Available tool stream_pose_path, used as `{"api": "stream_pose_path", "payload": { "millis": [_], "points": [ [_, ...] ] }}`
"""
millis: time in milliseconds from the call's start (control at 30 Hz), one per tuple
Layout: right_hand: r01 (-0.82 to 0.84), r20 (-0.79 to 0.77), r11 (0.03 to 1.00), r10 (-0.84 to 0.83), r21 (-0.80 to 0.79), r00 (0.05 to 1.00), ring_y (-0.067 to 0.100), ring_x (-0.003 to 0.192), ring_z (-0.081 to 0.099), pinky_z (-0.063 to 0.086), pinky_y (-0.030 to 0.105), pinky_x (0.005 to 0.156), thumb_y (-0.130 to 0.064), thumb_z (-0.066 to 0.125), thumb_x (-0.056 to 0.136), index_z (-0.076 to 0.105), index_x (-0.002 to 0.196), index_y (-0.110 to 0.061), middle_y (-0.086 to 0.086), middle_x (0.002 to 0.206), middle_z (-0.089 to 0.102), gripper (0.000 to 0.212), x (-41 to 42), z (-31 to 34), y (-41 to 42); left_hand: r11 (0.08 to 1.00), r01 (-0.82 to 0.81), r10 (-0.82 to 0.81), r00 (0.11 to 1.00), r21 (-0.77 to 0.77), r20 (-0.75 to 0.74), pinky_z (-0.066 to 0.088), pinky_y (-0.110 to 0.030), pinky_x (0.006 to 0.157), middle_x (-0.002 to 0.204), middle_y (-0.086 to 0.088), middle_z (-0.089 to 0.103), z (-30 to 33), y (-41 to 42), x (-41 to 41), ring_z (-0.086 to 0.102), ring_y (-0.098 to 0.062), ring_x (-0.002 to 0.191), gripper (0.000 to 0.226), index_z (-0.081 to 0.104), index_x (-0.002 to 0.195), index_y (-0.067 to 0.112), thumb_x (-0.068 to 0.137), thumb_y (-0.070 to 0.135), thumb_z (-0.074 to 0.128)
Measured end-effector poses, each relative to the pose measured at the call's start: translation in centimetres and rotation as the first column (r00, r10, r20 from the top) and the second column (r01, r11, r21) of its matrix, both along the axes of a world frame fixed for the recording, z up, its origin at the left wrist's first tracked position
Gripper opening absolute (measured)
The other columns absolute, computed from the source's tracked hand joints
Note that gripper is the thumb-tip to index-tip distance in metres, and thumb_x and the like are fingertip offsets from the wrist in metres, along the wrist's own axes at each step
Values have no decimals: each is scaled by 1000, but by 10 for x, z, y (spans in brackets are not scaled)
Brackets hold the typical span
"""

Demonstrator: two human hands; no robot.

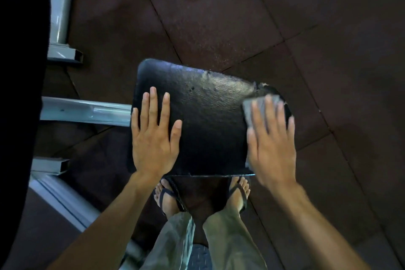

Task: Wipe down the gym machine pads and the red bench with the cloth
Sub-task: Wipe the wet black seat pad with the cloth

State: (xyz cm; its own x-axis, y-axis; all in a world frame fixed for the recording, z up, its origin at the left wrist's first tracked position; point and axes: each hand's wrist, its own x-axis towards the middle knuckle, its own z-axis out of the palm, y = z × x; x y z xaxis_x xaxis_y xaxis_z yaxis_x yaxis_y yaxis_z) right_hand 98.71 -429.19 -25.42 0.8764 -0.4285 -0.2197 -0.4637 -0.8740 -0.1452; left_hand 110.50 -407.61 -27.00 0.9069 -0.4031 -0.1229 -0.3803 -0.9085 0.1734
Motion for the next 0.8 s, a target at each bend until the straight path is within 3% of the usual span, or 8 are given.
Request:
{"api": "stream_pose_path", "payload": {
  "millis": [100,233,333,433,533,667,800],
  "points": [
    [201,70,979,-203,33,977,31,156,0,11,51,126,-35,20,106,8,161,-19,9,169,3,58,68,0,21,1000,11,-11,1000,11,-17,8,-45,126,168,-5,4,-1,1,1,2,-20,156,64,12,159,20,103,50,10],
    [12,24,990,-15,142,1000,27,156,-10,8,51,126,-35,23,106,3,161,-19,7,169,-5,61,53,4,86,999,26,-26,999,-22,-36,10,-47,126,168,-5,5,1,3,3,3,-20,156,64,14,159,20,103,51,9],
    [-78,54,939,64,334,996,18,154,-18,-1,48,127,-41,21,106,3,160,-28,0,169,-12,58,33,13,69,998,-5,2,999,-65,-48,13,-50,125,168,-6,8,6,2,4,5,-20,156,66,17,158,18,103,52,7],
    [59,73,979,-75,193,995,26,156,-9,-3,51,124,-47,23,105,11,160,-29,5,169,-5,59,33,12,17,980,-86,71,994,-180,-87,8,-51,125,168,-7,7,24,-28,-8,3,-21,156,67,18,158,16,102,51,7],
    [209,26,977,-210,43,977,29,156,-3,7,59,124,-49,17,105,12,160,-27,8,169,0,60,29,1,-14,980,73,-86,994,-187,-67,4,-47,126,168,-8,4,28,-84,-35,0,-22,156,59,14,159,19,105,43,11],
    [172,23,985,-172,-9,985,28,156,-2,8,55,125,-49,16,105,8,160,-28,8,169,-1,60,25,-10,-15,988,136,-141,988,-74,-68,9,-51,125,168,-5,4,8,-112,-31,2,-22,156,55,11,159,21,107,37,20],
    [168,48,986,-168,9,985,27,156,-4,5,52,126,-49,19,105,8,160,-28,6,170,-3,60,23,-12,-18,975,222,-222,975,-8,-24,9,-52,125,168,-6,2,6,-64,6,0,-23,156,55,9,159,24,107,39,18]
  ]
}}
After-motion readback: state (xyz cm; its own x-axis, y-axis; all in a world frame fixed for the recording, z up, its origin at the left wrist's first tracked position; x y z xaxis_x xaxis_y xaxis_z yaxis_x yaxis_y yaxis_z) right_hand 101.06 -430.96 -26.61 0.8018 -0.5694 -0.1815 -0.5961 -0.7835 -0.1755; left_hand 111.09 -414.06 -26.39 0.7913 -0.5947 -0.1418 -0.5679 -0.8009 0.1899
